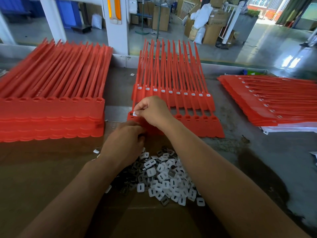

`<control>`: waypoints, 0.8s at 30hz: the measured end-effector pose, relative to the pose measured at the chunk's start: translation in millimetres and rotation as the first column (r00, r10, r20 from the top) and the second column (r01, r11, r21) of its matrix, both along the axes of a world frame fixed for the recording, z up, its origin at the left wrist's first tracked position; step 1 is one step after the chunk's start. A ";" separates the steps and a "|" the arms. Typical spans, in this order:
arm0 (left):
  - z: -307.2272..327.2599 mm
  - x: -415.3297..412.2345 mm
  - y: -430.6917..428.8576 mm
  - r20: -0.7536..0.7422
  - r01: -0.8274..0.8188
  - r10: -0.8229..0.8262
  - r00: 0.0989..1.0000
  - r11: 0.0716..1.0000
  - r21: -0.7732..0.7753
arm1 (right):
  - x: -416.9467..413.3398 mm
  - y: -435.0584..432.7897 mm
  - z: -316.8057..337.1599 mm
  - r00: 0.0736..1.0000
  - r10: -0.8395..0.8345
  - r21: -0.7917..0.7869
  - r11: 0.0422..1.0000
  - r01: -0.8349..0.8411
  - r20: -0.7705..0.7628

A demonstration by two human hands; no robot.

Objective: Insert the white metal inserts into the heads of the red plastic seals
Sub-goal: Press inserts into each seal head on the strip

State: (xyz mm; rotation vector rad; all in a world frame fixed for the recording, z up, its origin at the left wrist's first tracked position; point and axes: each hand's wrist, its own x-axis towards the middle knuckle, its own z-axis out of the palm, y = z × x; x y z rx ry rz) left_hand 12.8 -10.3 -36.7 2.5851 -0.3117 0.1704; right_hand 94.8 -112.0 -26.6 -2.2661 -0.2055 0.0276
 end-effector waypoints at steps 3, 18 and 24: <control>-0.5 0.5 0.3 -0.009 0.002 -0.002 1.000 1.000 0.011 | 1.8 7.9 -0.8 1.000 0.015 -0.035 0.999 -0.014 0.025; 0.8 0.5 0.2 -0.033 0.010 -0.009 0.999 1.000 0.029 | 5.5 10.4 -5.0 0.996 0.029 -0.157 0.987 -0.016 0.084; 0.7 0.8 0.0 -0.036 0.008 -0.008 0.999 1.000 0.021 | 9.8 15.6 -6.8 0.995 0.021 -0.263 0.965 0.005 0.096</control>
